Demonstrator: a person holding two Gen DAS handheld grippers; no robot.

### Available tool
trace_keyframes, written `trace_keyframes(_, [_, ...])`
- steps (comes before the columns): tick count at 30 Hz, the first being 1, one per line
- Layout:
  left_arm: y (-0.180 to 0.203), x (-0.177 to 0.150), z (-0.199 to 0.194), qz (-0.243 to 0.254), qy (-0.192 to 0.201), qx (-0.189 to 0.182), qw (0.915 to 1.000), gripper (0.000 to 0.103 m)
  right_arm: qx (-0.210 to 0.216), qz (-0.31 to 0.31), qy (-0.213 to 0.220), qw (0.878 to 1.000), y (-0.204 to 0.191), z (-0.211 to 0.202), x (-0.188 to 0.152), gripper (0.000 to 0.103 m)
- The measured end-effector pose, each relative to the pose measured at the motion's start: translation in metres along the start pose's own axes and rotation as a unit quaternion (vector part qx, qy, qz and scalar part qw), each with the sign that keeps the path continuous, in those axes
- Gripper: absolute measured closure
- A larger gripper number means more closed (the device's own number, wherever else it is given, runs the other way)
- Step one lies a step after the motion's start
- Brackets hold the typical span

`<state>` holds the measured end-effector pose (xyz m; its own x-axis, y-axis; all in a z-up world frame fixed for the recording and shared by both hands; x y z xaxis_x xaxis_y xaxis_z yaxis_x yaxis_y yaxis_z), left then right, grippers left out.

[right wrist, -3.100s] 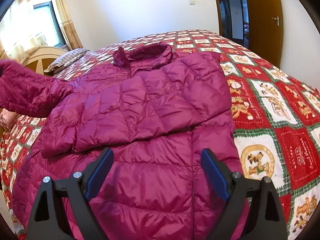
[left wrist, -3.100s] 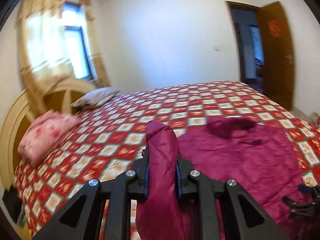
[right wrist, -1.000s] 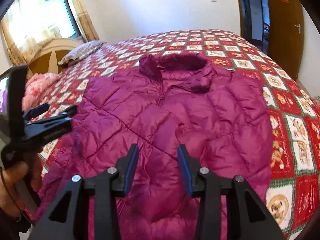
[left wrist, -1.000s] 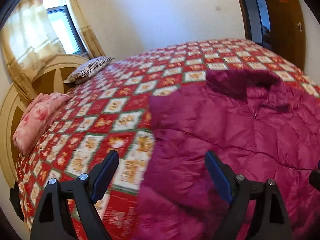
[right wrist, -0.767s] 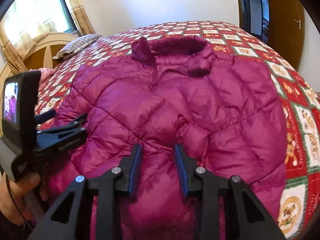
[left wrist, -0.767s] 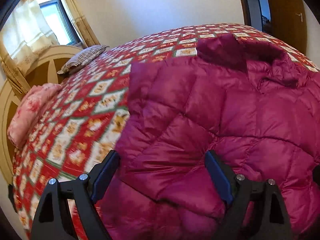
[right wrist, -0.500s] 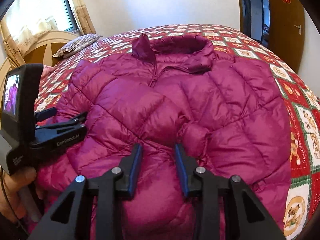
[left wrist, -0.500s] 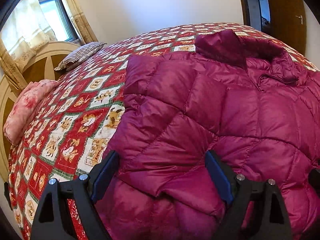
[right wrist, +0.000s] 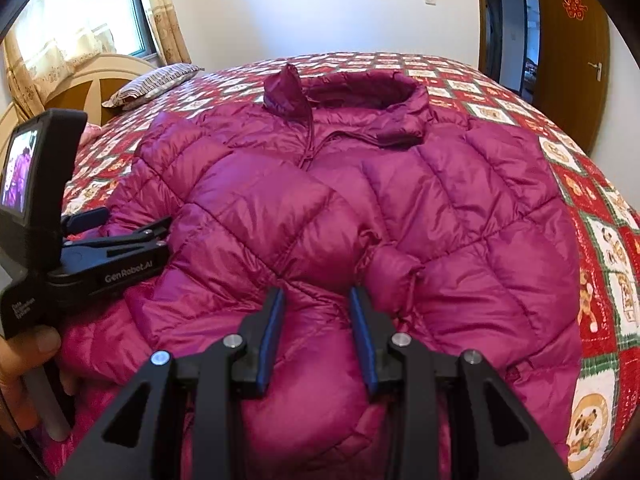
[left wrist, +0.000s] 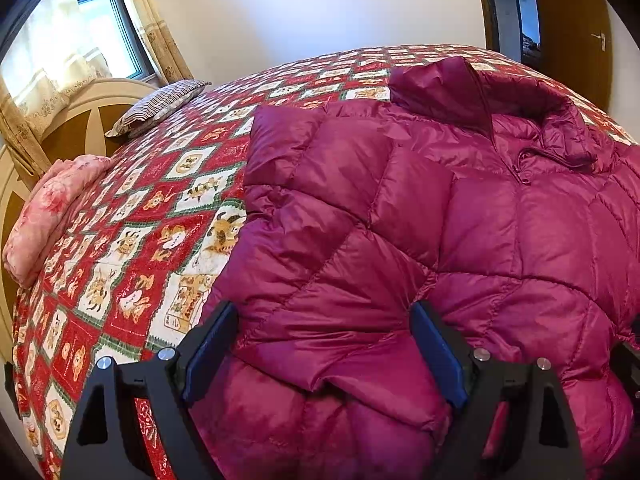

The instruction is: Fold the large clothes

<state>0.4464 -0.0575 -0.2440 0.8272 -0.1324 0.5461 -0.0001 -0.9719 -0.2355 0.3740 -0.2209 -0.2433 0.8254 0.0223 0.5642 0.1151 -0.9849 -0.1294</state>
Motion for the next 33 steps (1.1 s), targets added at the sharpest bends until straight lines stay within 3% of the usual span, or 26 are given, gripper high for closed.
trace_keyframes(9, [-0.017,0.004,-0.030,0.005,0.016,-0.006,0.9998,0.015,-0.003,-0.011,-0.012,1.000,-0.001,-0.004,0.002,0.065])
trace_keyframes(13, [-0.041,0.031,-0.055,-0.008,0.059,-0.009,0.9982,0.015,0.040,0.025,0.003,0.999,0.013,-0.031,0.021,0.064])
trace_keyframes(15, [-0.051,0.054,-0.057,-0.022,0.071,-0.012,0.9972,0.015,0.036,0.031,0.025,0.999,0.024,-0.043,0.038,0.058])
trace_keyframes(19, [-0.059,0.093,-0.027,-0.027,0.063,0.016,0.9975,0.015,-0.010,0.055,0.050,0.997,0.066,-0.041,0.077,0.058])
trace_keyframes(23, [-0.052,0.111,0.027,-0.018,0.024,0.034,0.9990,0.015,-0.062,0.075,0.053,0.994,0.112,-0.016,0.099,0.058])
trace_keyframes(26, [-0.040,0.106,0.062,-0.019,-0.011,0.028,0.9994,0.015,-0.076,0.081,0.029,0.993,0.131,0.005,0.097,0.058])
trace_keyframes(33, [-0.019,0.097,0.075,0.006,-0.010,0.042,0.9990,0.014,-0.067,0.079,0.016,0.995,0.146,0.028,0.083,0.058])
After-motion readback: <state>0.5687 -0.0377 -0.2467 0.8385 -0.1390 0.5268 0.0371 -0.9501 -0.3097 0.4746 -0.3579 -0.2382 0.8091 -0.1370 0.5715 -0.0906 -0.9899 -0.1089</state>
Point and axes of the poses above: each gripper's, at about its wrist camera, not at the fingertips, and z roughly the way its jaws point, y to its right, x to its top, the point moved 6 cm from there along z, roughly the way its jaws point, and after that the axes turned 8 degrees about -y, right-handed, at the moved point
